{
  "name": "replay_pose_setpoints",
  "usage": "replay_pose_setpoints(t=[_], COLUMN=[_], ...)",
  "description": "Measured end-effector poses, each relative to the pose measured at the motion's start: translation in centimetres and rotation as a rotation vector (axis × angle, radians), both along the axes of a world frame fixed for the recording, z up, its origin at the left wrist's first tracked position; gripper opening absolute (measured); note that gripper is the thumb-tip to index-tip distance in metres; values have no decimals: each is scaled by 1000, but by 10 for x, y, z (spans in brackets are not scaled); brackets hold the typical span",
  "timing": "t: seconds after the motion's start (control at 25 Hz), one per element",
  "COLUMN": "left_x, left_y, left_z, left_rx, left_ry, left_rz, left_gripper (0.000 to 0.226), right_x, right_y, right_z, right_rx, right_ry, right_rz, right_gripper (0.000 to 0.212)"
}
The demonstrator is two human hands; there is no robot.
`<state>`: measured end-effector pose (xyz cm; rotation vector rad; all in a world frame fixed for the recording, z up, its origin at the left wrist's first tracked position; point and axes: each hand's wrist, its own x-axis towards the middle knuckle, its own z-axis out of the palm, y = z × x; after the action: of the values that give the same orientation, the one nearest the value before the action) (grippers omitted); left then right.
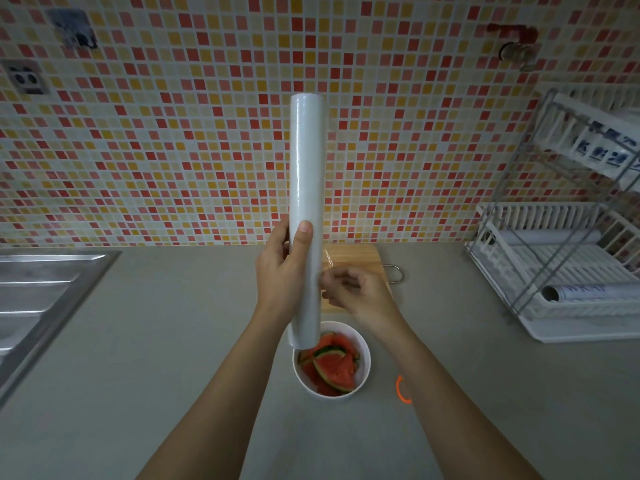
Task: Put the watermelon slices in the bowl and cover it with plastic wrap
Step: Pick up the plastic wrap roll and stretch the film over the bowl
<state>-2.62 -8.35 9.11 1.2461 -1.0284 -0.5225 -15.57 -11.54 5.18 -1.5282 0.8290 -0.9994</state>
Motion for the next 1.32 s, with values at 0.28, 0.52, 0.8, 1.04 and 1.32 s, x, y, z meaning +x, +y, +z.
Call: replay_pose_setpoints(t=[0.28,0.52,0.8,1.04,1.32], left_x=[9,1,1,5,6], left_y=[-7,-7,-8,-9,-8], left_z=[9,7,9,15,22], left_rx=[-13,-32,-33,-42,-37], left_ry=[-16,-26,29,83,86], left_rz=[24,-13,-37,-53,-58], left_gripper=[36,47,31,26,28], right_x=[-4,-1,4,-2,-8], right_y=[2,2,5,6,10], right_z=[4,12,6,-2,-17], right_rx=[45,19,84,4,25], right_ry=[-95,-155,-146,-9,-9], right_rz=[-56,-140,-82,-20,72], right_gripper=[35,13,9,15,25])
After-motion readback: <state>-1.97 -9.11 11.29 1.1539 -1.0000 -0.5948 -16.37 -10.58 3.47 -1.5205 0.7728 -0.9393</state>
